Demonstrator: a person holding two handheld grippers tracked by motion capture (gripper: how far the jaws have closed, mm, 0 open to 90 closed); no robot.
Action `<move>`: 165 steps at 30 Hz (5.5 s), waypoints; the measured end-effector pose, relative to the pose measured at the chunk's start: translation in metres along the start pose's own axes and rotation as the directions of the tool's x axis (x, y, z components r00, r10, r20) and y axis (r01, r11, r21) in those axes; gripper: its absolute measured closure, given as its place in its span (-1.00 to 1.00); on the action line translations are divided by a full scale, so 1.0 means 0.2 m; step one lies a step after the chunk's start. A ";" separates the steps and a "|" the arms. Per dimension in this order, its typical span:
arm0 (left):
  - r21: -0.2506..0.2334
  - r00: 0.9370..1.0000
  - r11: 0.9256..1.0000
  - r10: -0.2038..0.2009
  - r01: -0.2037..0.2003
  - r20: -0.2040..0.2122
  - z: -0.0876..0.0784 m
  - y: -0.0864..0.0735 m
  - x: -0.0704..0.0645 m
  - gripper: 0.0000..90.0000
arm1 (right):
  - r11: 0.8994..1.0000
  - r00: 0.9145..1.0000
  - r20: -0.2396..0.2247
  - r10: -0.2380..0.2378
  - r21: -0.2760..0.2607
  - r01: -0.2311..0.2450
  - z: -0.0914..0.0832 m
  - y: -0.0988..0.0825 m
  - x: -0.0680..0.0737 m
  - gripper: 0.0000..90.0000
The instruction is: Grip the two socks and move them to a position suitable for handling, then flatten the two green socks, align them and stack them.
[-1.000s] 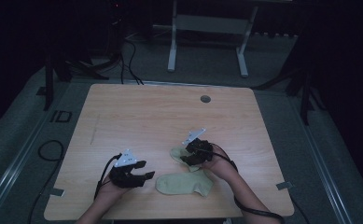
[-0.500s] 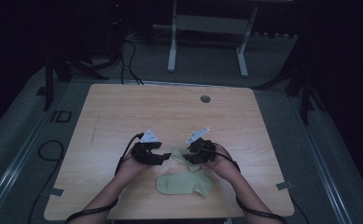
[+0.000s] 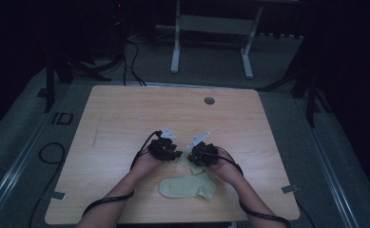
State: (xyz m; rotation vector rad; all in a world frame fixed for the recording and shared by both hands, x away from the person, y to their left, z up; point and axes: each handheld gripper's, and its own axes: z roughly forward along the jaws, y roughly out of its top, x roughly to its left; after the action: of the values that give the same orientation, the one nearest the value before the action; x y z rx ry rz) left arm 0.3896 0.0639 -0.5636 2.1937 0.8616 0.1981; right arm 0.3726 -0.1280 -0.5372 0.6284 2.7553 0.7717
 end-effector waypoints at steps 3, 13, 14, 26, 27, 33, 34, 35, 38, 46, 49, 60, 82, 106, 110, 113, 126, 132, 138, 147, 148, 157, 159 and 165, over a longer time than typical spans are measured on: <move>0.002 1.000 1.000 0.008 -0.008 -0.004 0.01 0.01 -0.01 0.46 | 1.000 1.000 0.000 0.000 -0.002 0.000 0.00 0.00 0.00 0.85; -0.016 1.000 1.000 0.008 -0.008 0.002 -0.09 0.00 -0.03 0.95 | 0.998 0.999 0.033 0.038 -0.048 -0.036 -0.09 0.00 -0.05 0.99; -0.021 1.000 1.000 0.008 -0.008 -0.003 -0.10 -0.01 -0.03 0.95 | 0.997 0.998 0.033 0.048 -0.059 -0.046 -0.10 0.00 -0.05 1.00; -0.045 0.997 0.998 -0.034 0.031 -0.070 -0.28 -0.10 0.02 0.95 | 0.991 0.989 0.085 0.120 -0.074 -0.114 -0.18 0.00 -0.11 1.00; -0.047 0.997 0.998 -0.036 0.032 -0.072 -0.30 -0.11 0.02 0.95 | 0.989 0.987 0.087 0.134 -0.069 -0.128 -0.18 -0.01 -0.12 1.00; -0.036 0.994 0.998 -0.051 0.048 -0.097 -0.31 -0.14 0.06 0.95 | 0.981 0.977 0.090 0.194 -0.043 -0.191 -0.11 -0.05 -0.14 1.00; -0.032 0.993 0.999 -0.046 0.043 -0.106 -0.30 -0.15 0.06 0.95 | 0.980 0.975 0.092 0.200 -0.039 -0.198 -0.10 -0.06 -0.15 1.00; -0.030 0.993 0.998 -0.050 0.047 -0.104 -0.29 -0.16 0.06 0.94 | 0.978 0.974 0.090 0.209 -0.029 -0.208 -0.09 -0.06 -0.15 1.00; -0.019 0.994 0.999 -0.048 0.046 -0.099 -0.26 -0.17 0.06 0.94 | 0.974 0.970 0.090 0.225 -0.013 -0.224 -0.05 -0.08 -0.17 0.99; -0.053 0.994 0.999 -0.017 0.011 -0.106 -0.29 -0.18 0.04 0.50 | 0.973 0.966 0.116 0.229 -0.027 -0.228 -0.08 -0.11 -0.16 0.63; -0.090 0.993 0.996 -0.022 0.011 -0.117 -0.31 -0.17 0.03 0.60 | 0.973 0.965 0.132 0.227 -0.071 -0.219 -0.13 -0.10 -0.15 0.83; -0.022 0.995 0.999 -0.029 0.027 -0.092 -0.19 -0.16 0.01 0.96 | 0.978 0.973 0.098 0.208 -0.030 -0.206 -0.07 -0.12 -0.12 1.00; -0.012 0.997 0.999 -0.040 0.039 -0.073 -0.20 -0.21 -0.01 0.95 | 0.969 0.965 0.088 0.248 -0.028 -0.246 -0.06 -0.20 -0.17 1.00; -0.072 0.997 0.995 -0.077 0.076 -0.014 -0.30 -0.20 0.00 -0.06 | 0.970 0.972 0.037 0.233 -0.085 -0.229 -0.17 -0.13 -0.13 0.38; -0.077 0.997 0.994 -0.076 0.074 -0.017 -0.34 -0.20 -0.02 -0.12 | 0.971 0.974 0.030 0.224 -0.092 -0.220 -0.18 -0.14 -0.11 0.28; -0.080 0.997 0.994 -0.071 0.070 -0.006 -0.40 -0.21 -0.05 -0.17 | 0.974 0.977 0.031 0.212 -0.093 -0.209 -0.21 -0.15 -0.09 0.25; -0.077 0.995 0.994 -0.075 0.080 0.060 -0.55 -0.31 -0.21 -0.17 | 0.974 0.981 0.011 0.196 -0.114 -0.194 -0.35 -0.31 0.07 0.35; -0.012 0.994 0.997 -0.077 0.078 0.073 -0.51 -0.40 -0.27 -0.11 | 0.977 0.979 0.003 0.203 -0.066 -0.202 -0.33 -0.41 0.16 0.35; 0.021 0.993 0.996 -0.086 0.085 0.076 -0.46 -0.45 -0.27 0.15 | 0.974 0.976 0.004 0.220 -0.062 -0.219 -0.32 -0.47 0.20 0.40; 0.050 0.995 0.997 -0.059 0.055 0.082 -0.40 -0.45 -0.29 0.47 | 0.980 0.979 0.047 0.200 -0.030 -0.199 -0.29 -0.47 0.25 0.54; 0.048 0.995 0.998 -0.055 0.051 0.078 -0.39 -0.45 -0.30 0.51 | 0.982 0.981 0.048 0.190 -0.026 -0.189 -0.28 -0.48 0.25 0.58; 0.044 0.997 0.998 -0.048 0.045 0.068 -0.36 -0.43 -0.31 0.92 | 0.981 0.980 0.061 0.191 -0.039 -0.189 -0.27 -0.48 0.30 0.88; 0.041 0.997 0.998 -0.040 0.038 0.064 -0.36 -0.43 -0.31 0.93 | 0.982 0.979 0.070 0.189 -0.033 -0.187 -0.27 -0.48 0.30 0.90; 0.029 0.995 0.998 -0.060 0.058 0.079 -0.37 -0.43 -0.31 0.96 | 0.980 0.977 0.083 0.199 -0.039 -0.196 -0.28 -0.47 0.31 0.91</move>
State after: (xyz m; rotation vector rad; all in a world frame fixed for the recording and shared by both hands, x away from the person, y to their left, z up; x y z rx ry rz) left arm 0.2686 0.1106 -0.5638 2.1824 0.8880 0.0697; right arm 0.2671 -0.1977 -0.5451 0.9175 2.6247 0.8053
